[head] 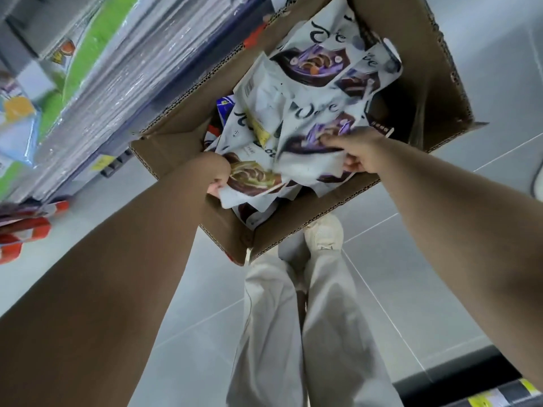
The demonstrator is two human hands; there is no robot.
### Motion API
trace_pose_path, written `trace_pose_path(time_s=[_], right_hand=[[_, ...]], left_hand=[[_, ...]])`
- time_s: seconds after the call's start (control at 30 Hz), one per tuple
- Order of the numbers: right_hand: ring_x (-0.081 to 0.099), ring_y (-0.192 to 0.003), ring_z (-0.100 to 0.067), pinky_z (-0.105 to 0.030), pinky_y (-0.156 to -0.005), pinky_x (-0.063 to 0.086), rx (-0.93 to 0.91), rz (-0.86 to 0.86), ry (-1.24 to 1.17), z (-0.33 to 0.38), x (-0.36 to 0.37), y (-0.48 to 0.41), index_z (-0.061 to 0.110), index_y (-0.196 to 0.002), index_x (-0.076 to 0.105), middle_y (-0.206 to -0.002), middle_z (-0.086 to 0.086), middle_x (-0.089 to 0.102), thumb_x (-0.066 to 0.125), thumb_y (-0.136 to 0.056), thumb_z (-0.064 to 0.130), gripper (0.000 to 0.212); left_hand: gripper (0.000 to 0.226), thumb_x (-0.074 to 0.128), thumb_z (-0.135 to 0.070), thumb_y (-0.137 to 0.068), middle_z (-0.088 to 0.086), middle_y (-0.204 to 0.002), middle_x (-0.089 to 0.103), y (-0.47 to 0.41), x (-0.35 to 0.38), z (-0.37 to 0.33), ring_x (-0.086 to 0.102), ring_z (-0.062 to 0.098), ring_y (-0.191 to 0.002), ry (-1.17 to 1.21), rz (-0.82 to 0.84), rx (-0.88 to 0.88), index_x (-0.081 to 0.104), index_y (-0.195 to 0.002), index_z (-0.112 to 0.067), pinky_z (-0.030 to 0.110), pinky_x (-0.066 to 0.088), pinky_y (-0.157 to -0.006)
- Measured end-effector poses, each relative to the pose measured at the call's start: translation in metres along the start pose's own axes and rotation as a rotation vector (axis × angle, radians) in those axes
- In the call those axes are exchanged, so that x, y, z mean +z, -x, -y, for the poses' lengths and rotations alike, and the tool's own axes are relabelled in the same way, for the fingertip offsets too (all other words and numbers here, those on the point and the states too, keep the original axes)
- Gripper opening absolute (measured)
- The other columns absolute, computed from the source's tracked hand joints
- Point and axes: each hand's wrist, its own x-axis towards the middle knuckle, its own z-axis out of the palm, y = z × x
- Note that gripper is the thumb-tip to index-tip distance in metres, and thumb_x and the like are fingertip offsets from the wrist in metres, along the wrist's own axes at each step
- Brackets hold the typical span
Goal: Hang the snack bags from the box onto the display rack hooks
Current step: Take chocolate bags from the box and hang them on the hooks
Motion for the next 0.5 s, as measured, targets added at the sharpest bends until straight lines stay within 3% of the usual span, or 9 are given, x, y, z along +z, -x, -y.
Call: trace_pose_path(time_s=[0.07, 0.13, 0.17, 0.23, 0.33, 0.43, 0.5], right_hand=[[0.04, -0.05, -0.011, -0.024, -0.05, 0.045, 0.013, 0.03, 0.227, -0.004, 0.002, 0.004, 0.01, -0.094, 0.058, -0.062, -0.003, 0.044, 0.078, -0.074, 0.027, 0.033], [0.039, -0.05, -0.012, -0.023, -0.049, 0.042, 0.027, 0.003, 0.337, -0.004, 0.004, 0.006, 0.008, -0.097, 0.056, -0.06, -0.005, 0.044, 0.079, -0.073, 0.023, 0.037], [0.039, -0.049, -0.012, -0.022, -0.049, 0.041, 0.037, -0.012, 0.341, -0.003, 0.005, 0.005, 0.007, -0.097, 0.054, -0.059, -0.005, 0.044, 0.079, -0.072, 0.021, 0.037], [0.038, -0.048, -0.012, -0.022, -0.051, 0.04, 0.045, -0.009, 0.318, 0.001, 0.006, 0.002, 0.005, -0.098, 0.054, -0.059, -0.006, 0.044, 0.08, -0.071, 0.016, 0.038], [0.037, -0.048, -0.012, -0.02, -0.046, 0.039, -0.008, -0.033, 0.368, 0.004, 0.005, -0.003, 0.001, -0.092, 0.054, -0.061, -0.008, 0.046, 0.079, -0.072, 0.016, 0.035], [0.038, -0.048, -0.012, -0.021, -0.045, 0.037, -0.038, -0.069, 0.442, 0.002, 0.003, -0.004, 0.002, -0.077, 0.052, -0.059, -0.006, 0.046, 0.079, -0.072, 0.024, 0.036], [0.039, -0.052, -0.013, -0.023, -0.048, 0.036, -0.061, -0.067, 0.383, 0.002, 0.004, -0.009, 0.002, -0.091, 0.057, -0.063, -0.005, 0.048, 0.082, -0.067, 0.033, 0.046]], left_hand=[[0.059, 0.056, -0.004, -0.088, 0.023, -0.144, 0.038, -0.004, 0.0, -0.002, 0.04, 0.036, -0.132, -0.073, -0.037, -0.087, 0.03, -0.139, 0.009, 0.041, 0.041, -0.102], [0.094, 0.065, -0.015, -0.083, 0.021, -0.155, 0.009, -0.003, 0.006, -0.002, 0.017, 0.04, -0.141, -0.19, -0.178, -0.038, -0.001, -0.149, -0.004, 0.05, 0.022, -0.112], [0.102, 0.066, -0.023, -0.082, 0.017, -0.157, -0.002, -0.006, 0.008, -0.004, 0.005, 0.039, -0.144, -0.24, -0.21, 0.021, -0.009, -0.149, -0.01, 0.051, 0.014, -0.114], [0.098, 0.06, -0.042, -0.085, 0.01, -0.158, -0.009, -0.018, 0.014, -0.006, -0.009, 0.033, -0.145, -0.272, -0.239, 0.099, -0.008, -0.149, -0.014, 0.05, 0.002, -0.117], [0.084, 0.051, -0.052, -0.086, 0.007, -0.157, 0.008, -0.027, 0.015, -0.008, 0.007, 0.031, -0.144, -0.184, -0.345, 0.09, 0.01, -0.149, -0.013, 0.048, 0.012, -0.113], [0.064, 0.042, -0.049, -0.093, 0.013, -0.148, 0.029, -0.032, 0.013, -0.006, 0.025, 0.034, -0.135, -0.255, -0.483, 0.126, 0.026, -0.143, -0.012, 0.046, 0.022, -0.108], [0.06, 0.044, -0.048, -0.093, 0.015, -0.143, 0.037, -0.038, 0.011, -0.005, 0.029, 0.032, -0.134, -0.35, -0.553, 0.175, 0.034, -0.137, -0.008, 0.044, 0.023, -0.109]])
